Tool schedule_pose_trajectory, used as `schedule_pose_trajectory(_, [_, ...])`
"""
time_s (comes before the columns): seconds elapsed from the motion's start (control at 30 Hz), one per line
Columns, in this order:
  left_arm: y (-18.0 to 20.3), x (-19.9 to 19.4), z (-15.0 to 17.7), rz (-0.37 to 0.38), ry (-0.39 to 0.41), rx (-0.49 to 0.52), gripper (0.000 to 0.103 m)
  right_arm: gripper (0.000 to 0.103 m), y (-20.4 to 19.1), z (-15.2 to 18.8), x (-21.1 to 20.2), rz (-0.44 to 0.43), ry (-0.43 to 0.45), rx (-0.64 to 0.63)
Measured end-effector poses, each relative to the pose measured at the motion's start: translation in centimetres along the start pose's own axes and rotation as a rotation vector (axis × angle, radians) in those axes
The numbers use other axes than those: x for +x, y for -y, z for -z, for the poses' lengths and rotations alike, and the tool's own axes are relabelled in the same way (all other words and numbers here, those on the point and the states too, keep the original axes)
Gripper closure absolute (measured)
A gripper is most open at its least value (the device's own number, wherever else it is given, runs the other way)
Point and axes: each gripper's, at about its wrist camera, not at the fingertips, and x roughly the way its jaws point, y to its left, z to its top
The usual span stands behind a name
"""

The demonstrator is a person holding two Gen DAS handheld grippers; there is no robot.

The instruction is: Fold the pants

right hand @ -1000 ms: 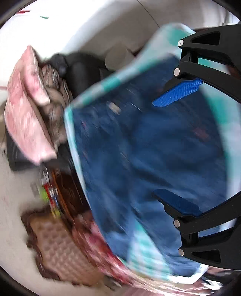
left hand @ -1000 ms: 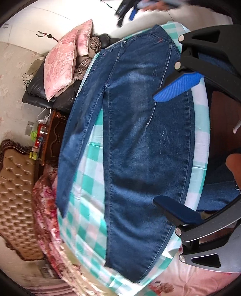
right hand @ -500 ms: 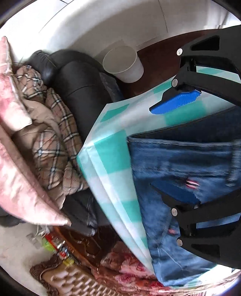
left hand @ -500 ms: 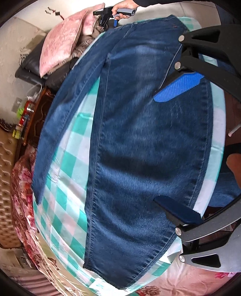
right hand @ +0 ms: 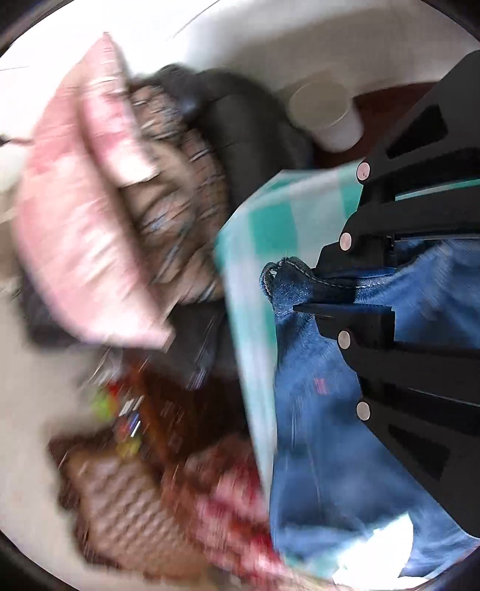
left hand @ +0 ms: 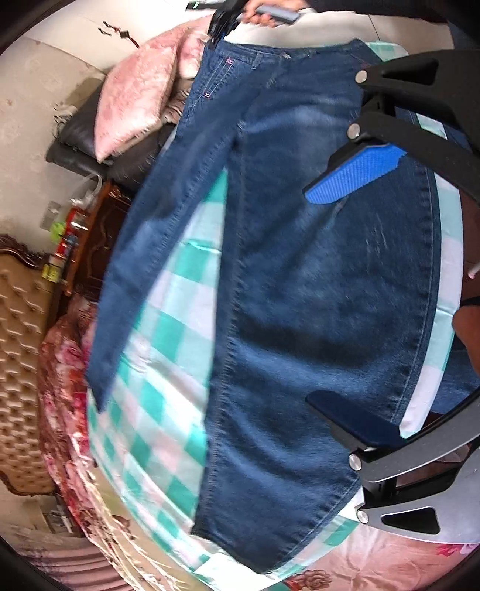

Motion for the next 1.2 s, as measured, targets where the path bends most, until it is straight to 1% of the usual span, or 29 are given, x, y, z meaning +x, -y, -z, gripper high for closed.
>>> schedule_pose_trajectory(0.07, [0.3,-1.2,-0.4,0.019,0.036,0.006,0.002,0.091,-2.5,2.7,-6.2,-0.096,0.071,-0.024])
schedule_pose_trajectory(0.1, [0.4,-1.7,-0.5,0.031,0.048,0.006,0.002,0.091,-3.4,3.9,-8.1,-0.131,0.088,-0.03])
schedule_pose_trajectory(0.13, [0.3,-2.2,-0.7,0.056,0.06,-0.001,0.002,0.091,-4.5,6.1,-10.7,-0.172,0.105,-0.037])
schedule_pose_trajectory(0.2, [-0.2,-2.7,-0.9,0.097,0.072,-0.024,0.002,0.091,-5.7,10.4,-14.4,-0.231,0.107,-0.033])
schedule_pose_trajectory(0.23, [-0.7,-2.9,-1.2,0.139,0.078,-0.051,0.003,0.091,-6.0,13.6,-15.9,-0.266,0.084,-0.007])
schedule_pose_trajectory(0.3, [-1.8,-2.6,-1.7,0.197,0.079,-0.09,0.006,0.091,-5.9,17.4,-16.8,-0.286,0.038,0.041])
schedule_pose_trajectory(0.33, [-2.2,-2.2,-1.9,0.216,0.075,-0.103,0.014,0.091,-5.7,19.7,-16.7,-0.283,0.004,0.067])
schedule_pose_trajectory(0.37, [-3.1,-1.0,-2.7,0.253,0.058,-0.132,0.021,0.091,-5.4,21.0,-16.3,-0.288,-0.024,0.097])
schedule_pose_trajectory(0.4, [-3.6,-0.2,-3.2,0.275,0.046,-0.156,0.023,0.091,-5.1,22.4,-15.7,-0.294,-0.054,0.132])
schedule_pose_trajectory(0.43, [-4.4,1.0,-4.0,0.308,0.031,-0.192,0.029,0.091,-5.0,23.0,-15.4,-0.291,-0.069,0.151])
schedule_pose_trajectory(0.47, [-5.2,2.6,-5.2,0.355,0.01,-0.24,0.037,0.091,-4.8,23.6,-15.0,-0.286,-0.084,0.176])
schedule_pose_trajectory(0.53, [-6.2,5.4,-7.6,0.425,-0.017,-0.298,0.041,0.091,-4.4,23.8,-14.5,-0.303,-0.093,0.217])
schedule_pose_trajectory(0.57, [-6.8,7.3,-9.6,0.458,-0.023,-0.338,0.047,0.091,-4.5,23.4,-14.5,-0.3,-0.089,0.22])
schedule_pose_trajectory(0.6, [-7.4,8.9,-11.2,0.474,-0.027,-0.372,0.05,0.091,-4.6,23.0,-14.6,-0.299,-0.083,0.219])
schedule_pose_trajectory(0.63, [-7.7,10.0,-12.6,0.477,-0.027,-0.389,0.055,0.091,-4.6,22.7,-14.7,-0.301,-0.077,0.218])
schedule_pose_trajectory(0.67, [-8.3,11.7,-14.6,0.482,-0.021,-0.415,0.06,0.091,-4.5,22.3,-15.0,-0.303,-0.069,0.219])
schedule_pose_trajectory(0.77, [-10.0,15.9,-19.2,0.527,-0.028,-0.518,0.062,0.091,-3.8,21.3,-15.3,-0.311,-0.054,0.229])
schedule_pose_trajectory(0.8, [-10.3,17.1,-20.6,0.513,-0.027,-0.533,0.062,0.091,-3.5,20.8,-15.2,-0.317,-0.054,0.241])
schedule_pose_trajectory(0.83, [-10.7,18.6,-22.3,0.476,-0.023,-0.544,0.062,0.091,-3.2,21.0,-15.1,-0.313,-0.056,0.243])
schedule_pose_trajectory(0.87, [-11.0,19.7,-23.3,0.458,-0.023,-0.551,0.062,0.091,-3.3,21.1,-15.0,-0.306,-0.059,0.243])
schedule_pose_trajectory(0.93, [-11.4,22.2,-25.9,0.418,-0.037,-0.562,0.062,0.091,-3.1,20.8,-14.4,-0.297,-0.072,0.243])
schedule_pose_trajectory(1.03, [-11.6,25.0,-28.3,0.369,-0.048,-0.555,0.062,0.091,-2.9,20.8,-13.7,-0.282,-0.094,0.237])
schedule_pose_trajectory(1.1, [-12.1,27.6,-30.1,0.309,-0.069,-0.561,0.062,0.091,-2.6,20.8,-13.5,-0.282,-0.101,0.242])
schedule_pose_trajectory(1.13, [-12.3,28.6,-30.6,0.298,-0.076,-0.569,0.063,0.091,-2.4,20.8,-13.4,-0.278,-0.108,0.251])
schedule_pose_trajectory(1.2, [-12.5,30.1,-31.4,0.31,-0.097,-0.563,0.068,0.091,-2.0,21.1,-13.1,-0.275,-0.12,0.259])
